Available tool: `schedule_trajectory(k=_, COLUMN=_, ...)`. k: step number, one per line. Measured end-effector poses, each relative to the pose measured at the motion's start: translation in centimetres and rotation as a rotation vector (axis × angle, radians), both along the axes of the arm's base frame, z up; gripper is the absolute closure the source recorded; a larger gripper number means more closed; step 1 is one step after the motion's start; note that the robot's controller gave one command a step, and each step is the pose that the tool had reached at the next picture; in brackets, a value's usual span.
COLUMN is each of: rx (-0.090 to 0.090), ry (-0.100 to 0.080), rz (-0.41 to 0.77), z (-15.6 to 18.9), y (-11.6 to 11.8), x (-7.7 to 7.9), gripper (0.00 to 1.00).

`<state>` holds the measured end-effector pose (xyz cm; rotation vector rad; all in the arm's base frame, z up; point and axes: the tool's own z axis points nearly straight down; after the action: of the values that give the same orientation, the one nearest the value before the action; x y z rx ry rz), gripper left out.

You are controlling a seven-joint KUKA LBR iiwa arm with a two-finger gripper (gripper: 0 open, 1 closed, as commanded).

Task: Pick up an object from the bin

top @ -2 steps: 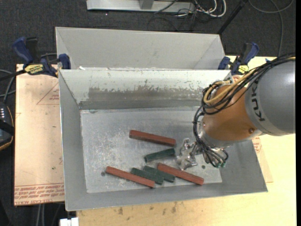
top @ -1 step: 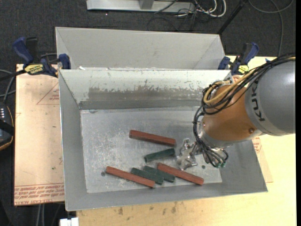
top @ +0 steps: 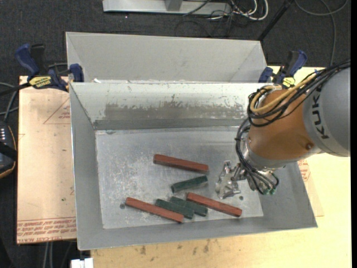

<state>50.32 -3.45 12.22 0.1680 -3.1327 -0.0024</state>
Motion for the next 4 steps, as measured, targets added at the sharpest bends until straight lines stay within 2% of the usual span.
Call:
schedule_trajectory(k=1, rx=0.000, ry=-0.005, rz=0.005, z=-0.2, y=0.5, x=2.2, gripper=0.00)
schedule_trajectory(k=2, rx=0.000, ry=-0.005, rz=0.005, z=-0.5, y=0.6, x=2.3, gripper=0.00)
schedule_trajectory(k=3, rx=0.001, ry=-0.033, rz=-0.038, z=-4.3, y=3.4, x=-0.1, gripper=1.00)
schedule_trajectory(k=4, rx=0.001, ry=-0.033, rz=-0.038, z=-4.3, y=3.4, x=-0.1, gripper=1.00)
